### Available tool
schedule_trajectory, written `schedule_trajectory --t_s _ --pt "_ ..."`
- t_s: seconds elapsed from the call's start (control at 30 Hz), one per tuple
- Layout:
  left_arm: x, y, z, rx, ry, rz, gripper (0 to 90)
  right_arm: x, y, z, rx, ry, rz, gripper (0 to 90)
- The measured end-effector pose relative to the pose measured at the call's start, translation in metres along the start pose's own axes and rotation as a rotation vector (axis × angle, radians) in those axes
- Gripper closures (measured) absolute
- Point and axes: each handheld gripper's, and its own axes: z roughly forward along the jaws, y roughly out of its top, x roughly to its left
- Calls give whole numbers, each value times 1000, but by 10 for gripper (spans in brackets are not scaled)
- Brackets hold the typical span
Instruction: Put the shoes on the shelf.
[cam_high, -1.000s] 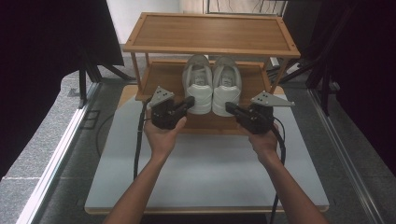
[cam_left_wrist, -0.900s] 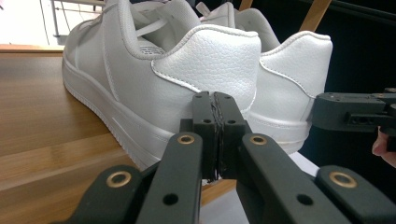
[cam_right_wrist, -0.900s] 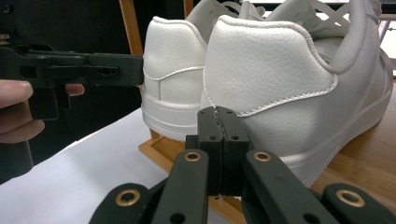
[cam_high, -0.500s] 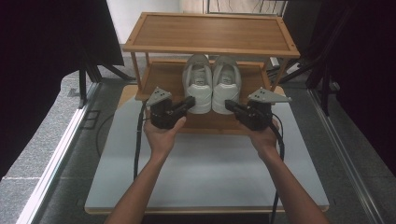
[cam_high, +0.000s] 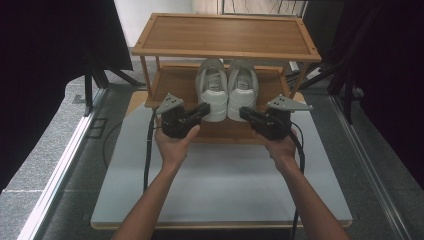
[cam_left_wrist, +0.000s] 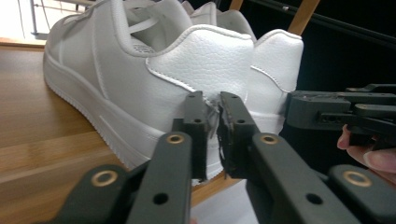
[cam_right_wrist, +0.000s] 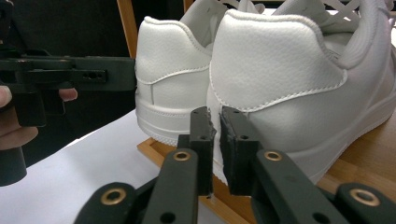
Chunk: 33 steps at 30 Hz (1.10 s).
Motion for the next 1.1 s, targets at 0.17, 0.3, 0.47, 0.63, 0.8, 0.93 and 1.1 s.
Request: schedule_trajectory --t_s 0.17,0.3,0.47,0.63,0.8,0.93,1.1 --pt "-4 -5 -10 -36 -22 -16 599 2 -5 -9 -46 -5 22 772" --pt "-6 -7 -26 -75 -33 -13 535 3 -11 -25 -103 -4 50 730" --pt "-5 -17 -52 -81 -50 -14 479 1 -27 -51 -189 2 79 674" --pt "-1 -37 -72 -73 -42 -21 465 -5 -49 -76 -226 -41 80 625" --pt "7 -60 -82 -48 -29 -61 452 -11 -74 -100 -256 -14 146 621" --pt "12 -75 -91 -30 -5 -65 444 -12 -90 -114 -256 -46 141 613" --pt "18 -96 -99 -3 13 -69 445 -17 -110 -120 -215 -93 136 597"
